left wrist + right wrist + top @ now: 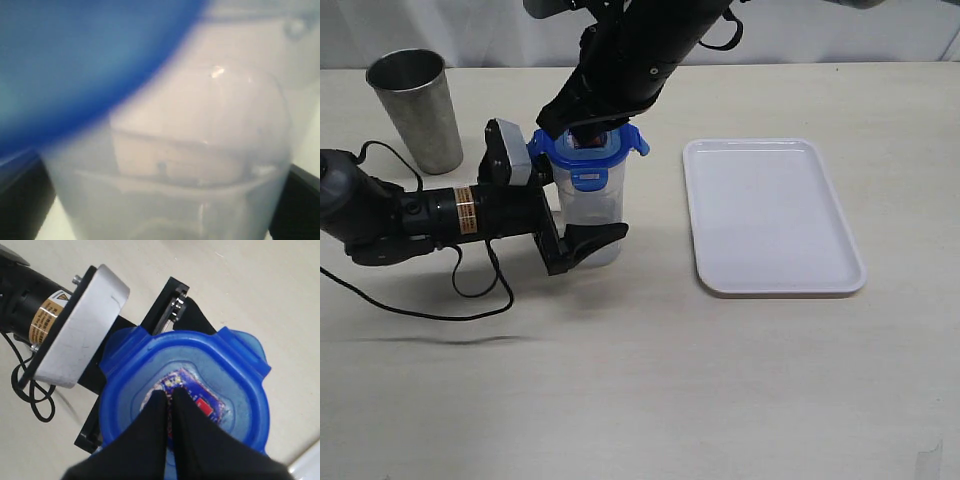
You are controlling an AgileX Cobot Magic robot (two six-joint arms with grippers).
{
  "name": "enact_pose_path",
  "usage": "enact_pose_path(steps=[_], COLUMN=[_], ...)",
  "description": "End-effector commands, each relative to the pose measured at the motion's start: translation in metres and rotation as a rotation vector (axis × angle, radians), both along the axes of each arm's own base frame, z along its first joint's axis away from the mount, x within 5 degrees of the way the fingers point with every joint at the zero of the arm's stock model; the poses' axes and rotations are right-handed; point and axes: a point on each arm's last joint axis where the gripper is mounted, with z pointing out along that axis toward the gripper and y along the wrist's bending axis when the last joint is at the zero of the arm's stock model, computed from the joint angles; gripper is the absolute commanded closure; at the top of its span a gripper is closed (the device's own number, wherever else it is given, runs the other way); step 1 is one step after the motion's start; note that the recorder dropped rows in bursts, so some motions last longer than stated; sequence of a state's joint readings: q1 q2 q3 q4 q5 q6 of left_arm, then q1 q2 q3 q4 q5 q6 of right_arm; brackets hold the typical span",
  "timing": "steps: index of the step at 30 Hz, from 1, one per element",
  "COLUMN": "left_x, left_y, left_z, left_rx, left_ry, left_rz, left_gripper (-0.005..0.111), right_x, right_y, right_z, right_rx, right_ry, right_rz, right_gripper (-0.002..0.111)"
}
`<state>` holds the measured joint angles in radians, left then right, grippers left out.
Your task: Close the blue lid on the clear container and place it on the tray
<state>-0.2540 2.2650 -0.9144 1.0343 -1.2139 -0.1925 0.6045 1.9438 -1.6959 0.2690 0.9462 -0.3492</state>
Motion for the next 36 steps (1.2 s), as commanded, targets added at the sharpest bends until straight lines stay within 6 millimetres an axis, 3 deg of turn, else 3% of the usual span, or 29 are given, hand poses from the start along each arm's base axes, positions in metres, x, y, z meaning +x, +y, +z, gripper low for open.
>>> enact_pose_path(steps=[1, 4, 28, 31, 36], left_x=[0.0028, 0.0058, 0.0022, 0.0024, 0.0009], left_y=[-0.0009, 0.0002, -0.0011, -0.001, -0.0015], left_z=[0.0017, 0.0025, 0.0015, 0.0016, 0.0011], left_rx=[-0.03, -0.107, -0.071, -0.072, -0.068], left_ry=[0.033, 0.2, 0.148, 0.148, 0.156], left_rz=[0.025, 0.093, 0.041, 0.043, 0.027], left_gripper=[0.013, 0.013, 0.013, 0.025, 0.066], right_x=[-0.0003, -0.0003, -0.0001, -0.0001, -0.0001], right_y=[-0.0021, -0.0021, -0.002, -0.002, -0.002], right_z=[-0.0087, -0.0087, -0.0087, -0.0087, -0.0087], right_rx=[-0.044, -0.042, -0.041, -0.042, -0.042], right_ry=[0.032, 0.035, 0.035, 0.032, 0.032], right_rz=[0.003, -0.003, -0.006, 0.0, 0.0], right_gripper=[0.104, 0.104, 0.104, 0.104, 0.104])
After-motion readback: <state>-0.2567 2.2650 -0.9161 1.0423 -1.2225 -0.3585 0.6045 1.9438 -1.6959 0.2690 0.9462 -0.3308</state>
